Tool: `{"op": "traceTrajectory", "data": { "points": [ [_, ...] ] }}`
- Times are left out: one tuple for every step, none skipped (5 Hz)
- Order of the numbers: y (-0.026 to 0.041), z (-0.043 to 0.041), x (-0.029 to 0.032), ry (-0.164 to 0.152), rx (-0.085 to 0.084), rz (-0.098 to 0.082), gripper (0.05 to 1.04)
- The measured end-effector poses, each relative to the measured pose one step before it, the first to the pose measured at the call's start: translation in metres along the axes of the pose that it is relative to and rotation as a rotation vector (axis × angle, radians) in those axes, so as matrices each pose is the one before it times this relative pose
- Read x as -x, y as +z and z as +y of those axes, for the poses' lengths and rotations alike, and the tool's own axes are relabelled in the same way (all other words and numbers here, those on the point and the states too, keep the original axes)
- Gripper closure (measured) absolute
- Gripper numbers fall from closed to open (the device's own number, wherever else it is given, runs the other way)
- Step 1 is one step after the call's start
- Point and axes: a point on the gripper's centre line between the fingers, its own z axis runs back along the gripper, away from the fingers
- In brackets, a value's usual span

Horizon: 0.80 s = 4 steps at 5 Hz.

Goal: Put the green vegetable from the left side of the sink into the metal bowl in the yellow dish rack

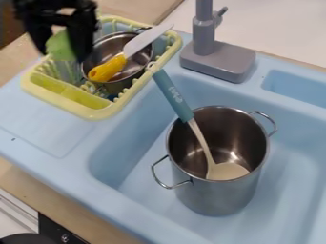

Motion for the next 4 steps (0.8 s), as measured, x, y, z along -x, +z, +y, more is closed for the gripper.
{"op": "traceTrajectory", "data": {
  "points": [
    [-0.01386,-0.01321,-0.01618,-0.053,0.0258,-0.0347,0.32],
    [-0.01231,-0.01302,0.00057,-0.0287,-0.0123,-0.0178,0.32],
    [0.00209,-0.01084,0.00471,-0.0258,0.007,-0.0283,0.32],
    [0.00041,-0.00278,-0.00182,0.0058,0.0392,-0.0235,0.255]
  ]
}}
